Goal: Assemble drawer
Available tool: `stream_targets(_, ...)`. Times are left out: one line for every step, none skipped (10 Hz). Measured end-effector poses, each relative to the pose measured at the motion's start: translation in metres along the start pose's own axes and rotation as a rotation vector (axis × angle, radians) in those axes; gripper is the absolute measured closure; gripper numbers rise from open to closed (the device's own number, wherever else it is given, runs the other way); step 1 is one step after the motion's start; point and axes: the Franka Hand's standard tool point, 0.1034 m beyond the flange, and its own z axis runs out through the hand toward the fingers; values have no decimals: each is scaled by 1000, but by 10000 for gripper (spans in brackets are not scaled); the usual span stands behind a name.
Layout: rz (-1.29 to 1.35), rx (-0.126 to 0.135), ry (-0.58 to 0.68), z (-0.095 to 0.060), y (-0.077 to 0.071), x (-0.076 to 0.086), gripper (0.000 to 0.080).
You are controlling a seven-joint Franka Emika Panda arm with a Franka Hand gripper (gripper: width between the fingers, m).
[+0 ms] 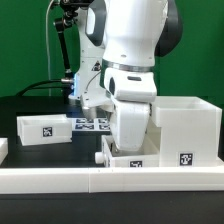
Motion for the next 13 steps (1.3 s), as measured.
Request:
stream_targets(6,0,0,0,0,0,757)
stream_targets(17,1,1,1,0,-1,757)
stream_targets(17,1,1,1,0,-1,757)
stream_targets(17,1,1,1,0,-1,757)
stream_targets(18,1,1,1,0,0,757)
stream_targets(43,0,-1,0,1,0,757)
stream_targets(51,-2,-9,0,1,0,757)
stream_targets(60,-2,-10,0,1,0,757)
stream_targets(68,-2,-10,0,1,0,757)
stream_targets(78,-2,-10,0,1,0,757)
stream_targets(89,-4,-9,0,1,1,757)
stream_targets(104,-7,-7,0,2,4,757)
stream_targets(126,-8,-7,0,2,6,757)
